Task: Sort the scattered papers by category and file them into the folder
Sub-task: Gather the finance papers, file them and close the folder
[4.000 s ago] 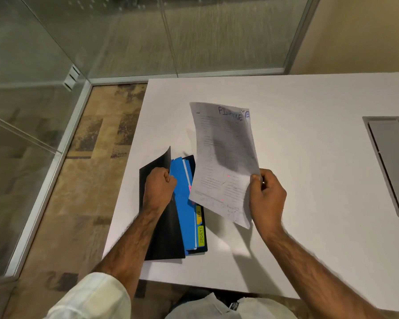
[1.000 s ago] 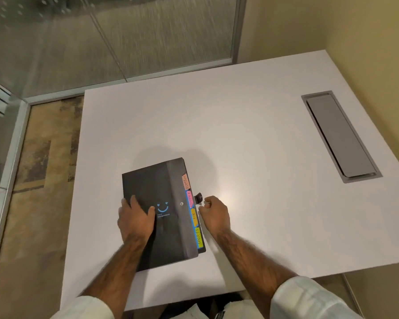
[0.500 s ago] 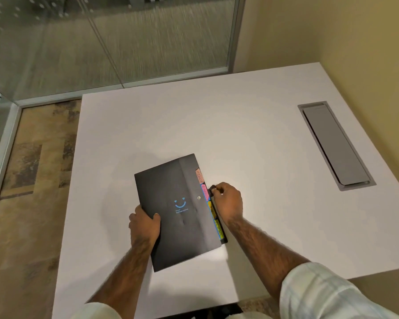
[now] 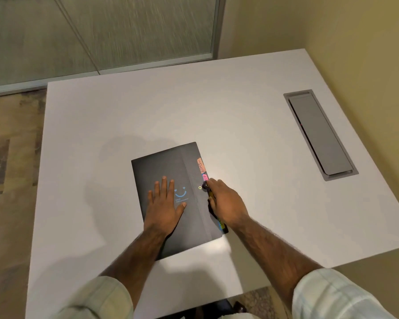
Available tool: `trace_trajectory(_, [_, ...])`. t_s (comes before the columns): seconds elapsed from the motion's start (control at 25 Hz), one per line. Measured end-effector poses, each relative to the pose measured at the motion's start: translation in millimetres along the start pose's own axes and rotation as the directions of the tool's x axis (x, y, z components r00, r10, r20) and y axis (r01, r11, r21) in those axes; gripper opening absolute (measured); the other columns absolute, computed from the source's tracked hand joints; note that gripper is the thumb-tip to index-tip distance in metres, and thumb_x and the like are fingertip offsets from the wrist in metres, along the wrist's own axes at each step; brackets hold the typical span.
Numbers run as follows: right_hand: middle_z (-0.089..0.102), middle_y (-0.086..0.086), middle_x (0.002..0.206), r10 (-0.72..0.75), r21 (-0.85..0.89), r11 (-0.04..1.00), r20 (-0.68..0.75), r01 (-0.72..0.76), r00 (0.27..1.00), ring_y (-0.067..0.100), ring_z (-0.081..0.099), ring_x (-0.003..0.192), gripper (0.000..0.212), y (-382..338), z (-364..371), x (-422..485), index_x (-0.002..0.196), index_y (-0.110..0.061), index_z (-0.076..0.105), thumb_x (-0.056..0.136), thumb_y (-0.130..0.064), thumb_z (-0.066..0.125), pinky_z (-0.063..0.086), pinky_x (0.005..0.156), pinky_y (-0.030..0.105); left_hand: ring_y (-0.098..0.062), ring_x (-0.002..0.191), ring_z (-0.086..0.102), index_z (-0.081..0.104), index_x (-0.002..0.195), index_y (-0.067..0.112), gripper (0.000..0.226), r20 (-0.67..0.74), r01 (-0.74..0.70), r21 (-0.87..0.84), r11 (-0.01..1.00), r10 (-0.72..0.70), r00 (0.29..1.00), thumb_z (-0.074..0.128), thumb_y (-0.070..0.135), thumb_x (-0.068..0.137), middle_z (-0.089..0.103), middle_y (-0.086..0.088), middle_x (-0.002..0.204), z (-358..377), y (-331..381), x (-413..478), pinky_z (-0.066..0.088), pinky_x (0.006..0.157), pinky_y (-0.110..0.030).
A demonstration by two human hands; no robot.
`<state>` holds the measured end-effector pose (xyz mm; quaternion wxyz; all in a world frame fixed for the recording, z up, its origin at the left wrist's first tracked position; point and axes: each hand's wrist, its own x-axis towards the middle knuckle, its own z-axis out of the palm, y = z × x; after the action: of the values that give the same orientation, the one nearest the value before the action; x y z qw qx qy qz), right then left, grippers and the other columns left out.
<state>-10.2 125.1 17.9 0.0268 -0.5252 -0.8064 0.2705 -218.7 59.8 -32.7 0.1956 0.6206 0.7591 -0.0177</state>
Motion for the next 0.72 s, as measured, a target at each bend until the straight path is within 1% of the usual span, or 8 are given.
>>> trace_trajectory(0.04, [0.056,-0.006,0.12,-0.056,-0.055,0.997,0.019,0.057,0.998,0.024,0.052,0.104,0.045,3.1,7.0,-1.1,0.125,-0.025,0.051,0.082,-0.014,0.05,0.051,0.077,0.043,-0.032,0.157,-0.005,-0.001,0.162,0.02,0.082,0.003,-0.008,0.026,1.0,0.008,1.0,0.028,0.064,0.1,-0.008,-0.007,0.17,5.2,0.7,1.1,0.002,0.126,-0.05])
trace_trajectory(0.08, [0.05,-0.006,0.133,-0.076,-0.111,0.991,0.051,0.081,0.996,0.024,0.049,0.114,0.053,7.0,14.8,-2.1,0.134,-0.023,0.046,0.082,-0.016,0.052,0.05,0.083,0.044,-0.032,0.157,-0.006,-0.003,0.162,0.021,0.082,0.004,-0.01,0.048,0.999,0.01,1.0,0.024,0.066,0.1,-0.009,-0.007,0.17,10.2,1.3,2.1,0.001,0.126,-0.051])
trace_trajectory(0.16, [0.03,0.001,0.161,-0.043,-0.202,0.977,0.126,0.068,0.991,0.029,0.033,0.141,0.065,12.7,28.4,-5.5,0.154,-0.018,0.029,0.093,-0.028,0.05,0.044,0.104,0.047,-0.032,0.157,-0.006,-0.004,0.162,0.021,0.082,-0.016,-0.005,0.072,0.997,0.006,1.0,0.017,0.068,0.098,-0.009,-0.007,0.17,18.2,1.2,3.0,0.0,0.126,-0.052])
trace_trajectory(0.2, [0.018,0.004,0.168,-0.02,-0.23,0.971,0.156,0.056,0.987,0.031,0.023,0.15,0.068,15.4,34.9,-7.0,0.159,-0.015,0.02,0.098,-0.033,0.046,0.037,0.113,0.05,-0.032,0.157,-0.006,-0.004,0.162,0.021,0.082,-0.033,-0.003,0.078,0.997,0.006,0.999,0.014,0.069,0.097,-0.008,-0.007,0.17,21.7,1.1,3.5,-0.001,0.126,-0.052])
trace_trajectory(0.24, [0.011,0.006,0.171,-0.011,-0.252,0.966,0.171,0.055,0.985,0.032,0.015,0.155,0.07,17.1,38.6,-7.8,0.161,-0.013,0.016,0.101,-0.037,0.042,0.03,0.117,0.051,-0.032,0.157,-0.006,-0.003,0.162,0.021,0.082,-0.045,-0.005,0.081,0.997,0.008,0.999,0.013,0.069,0.097,-0.007,-0.007,0.17,24.7,1.0,4.0,0.0,0.126,-0.052])
trace_trajectory(0.32, [0.008,0.01,0.171,-0.031,-0.287,0.955,0.177,0.082,0.984,0.032,0.011,0.157,0.071,19.1,43.1,-5.1,0.162,-0.01,0.016,0.103,-0.041,0.039,0.024,0.121,0.052,-0.031,0.157,-0.005,-0.001,0.162,0.02,0.082,-0.052,-0.007,0.074,0.997,0.011,0.999,0.013,0.069,0.097,-0.005,-0.007,0.171,29.1,1.0,4.5,0.002,0.126,-0.053])
trace_trajectory(0.48, [0.014,0.01,0.17,-0.083,-0.309,0.942,0.17,0.133,0.982,0.031,0.015,0.156,0.069,15.6,42.6,6.9,0.161,-0.01,0.02,0.102,-0.042,0.035,0.021,0.123,0.052,-0.03,0.157,-0.007,-0.003,0.162,0.02,0.083,-0.039,0.003,0.093,0.996,0.001,0.999,0.01,0.07,0.097,-0.006,-0.007,0.171,32.1,-0.3,5.2,0.004,0.126,-0.055])
trace_trajectory(0.72, [0.005,0.008,0.171,-0.087,-0.339,0.928,0.21,0.156,0.974,0.028,0.005,0.158,0.069,18.5,42.7,4.6,0.163,-0.011,0.011,0.104,-0.044,0.025,0.014,0.126,0.054,-0.03,0.157,-0.009,-0.004,0.162,0.02,0.083,-0.038,0.002,0.1,0.995,0.002,0.999,0.008,0.07,0.096,-0.009,-0.007,0.17,33.8,-1.9,6.3,0.003,0.126,-0.055])
